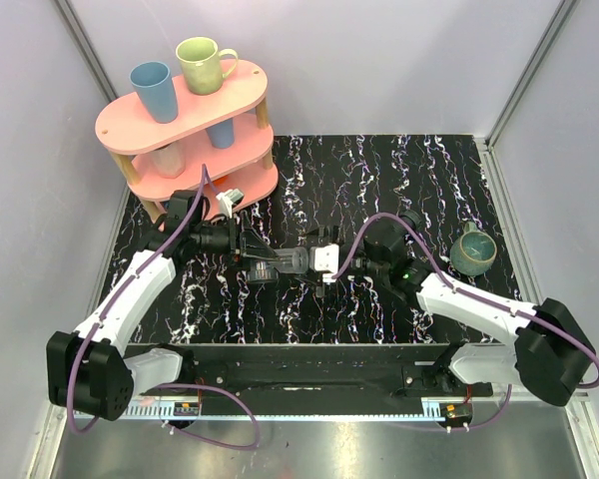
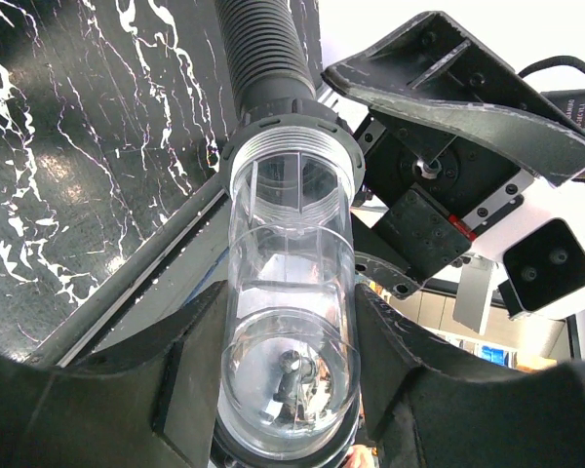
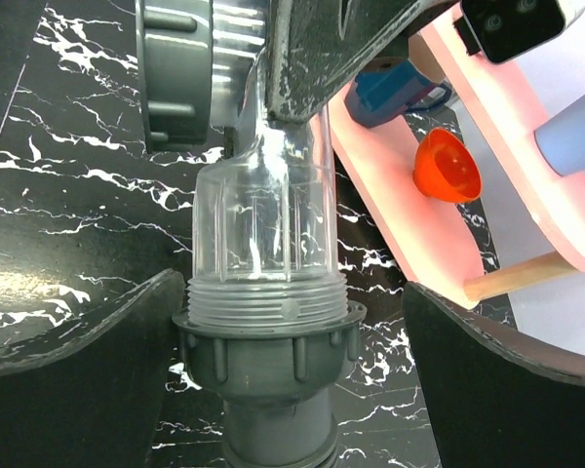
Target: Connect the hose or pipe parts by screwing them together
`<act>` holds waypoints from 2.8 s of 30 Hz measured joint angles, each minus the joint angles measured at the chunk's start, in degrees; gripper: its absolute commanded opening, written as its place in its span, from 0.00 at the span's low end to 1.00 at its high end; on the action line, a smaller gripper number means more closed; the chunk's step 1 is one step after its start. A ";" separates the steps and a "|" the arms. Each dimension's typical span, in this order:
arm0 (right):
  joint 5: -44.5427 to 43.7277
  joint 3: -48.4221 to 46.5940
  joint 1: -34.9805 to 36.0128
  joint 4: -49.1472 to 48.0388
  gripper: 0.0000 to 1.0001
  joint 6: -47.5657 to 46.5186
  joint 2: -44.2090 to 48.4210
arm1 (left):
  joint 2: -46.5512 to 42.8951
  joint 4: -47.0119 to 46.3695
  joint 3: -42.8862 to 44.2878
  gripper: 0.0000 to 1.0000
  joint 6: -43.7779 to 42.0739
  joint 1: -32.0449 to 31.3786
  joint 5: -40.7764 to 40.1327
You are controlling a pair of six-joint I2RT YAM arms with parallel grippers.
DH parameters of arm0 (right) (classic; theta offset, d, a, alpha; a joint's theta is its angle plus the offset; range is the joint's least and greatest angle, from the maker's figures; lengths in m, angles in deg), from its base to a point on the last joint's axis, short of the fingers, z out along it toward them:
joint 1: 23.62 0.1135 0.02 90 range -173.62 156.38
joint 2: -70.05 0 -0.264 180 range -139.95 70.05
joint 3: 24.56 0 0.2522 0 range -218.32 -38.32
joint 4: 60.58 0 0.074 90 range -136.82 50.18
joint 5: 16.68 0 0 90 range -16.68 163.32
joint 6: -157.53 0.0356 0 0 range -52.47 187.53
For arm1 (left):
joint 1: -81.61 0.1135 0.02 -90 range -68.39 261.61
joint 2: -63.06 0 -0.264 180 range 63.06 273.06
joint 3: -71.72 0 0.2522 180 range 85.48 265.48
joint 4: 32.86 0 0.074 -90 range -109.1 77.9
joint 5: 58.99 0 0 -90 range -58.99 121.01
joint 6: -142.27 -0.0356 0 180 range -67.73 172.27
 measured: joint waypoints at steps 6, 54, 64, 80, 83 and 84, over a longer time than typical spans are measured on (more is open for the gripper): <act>-1.25 1.38 0.00 1.51 0.97 -0.04 0.90 | 0.11 0.00 0.00 0.00 0.26 0.00 0.20; 16.96 -4.28 -10.56 16.46 1.00 21.97 3.93 | -6.78 -8.31 -2.40 0.00 -28.59 -14.23 -11.56; 13.46 3.63 -10.23 5.46 1.00 19.63 14.69 | -0.17 0.07 6.95 0.00 -6.45 -4.55 -9.07; 8.70 1.64 -7.10 3.19 0.99 13.81 7.39 | -0.13 0.57 6.91 0.00 2.95 -1.42 -5.18; 8.63 0.15 -6.49 3.26 0.97 13.09 5.25 | -0.13 0.44 6.80 0.00 3.28 -1.40 -4.85; 8.63 -0.48 -6.12 3.26 0.96 12.87 4.44 | -0.13 0.44 6.71 0.00 3.43 -1.40 -4.61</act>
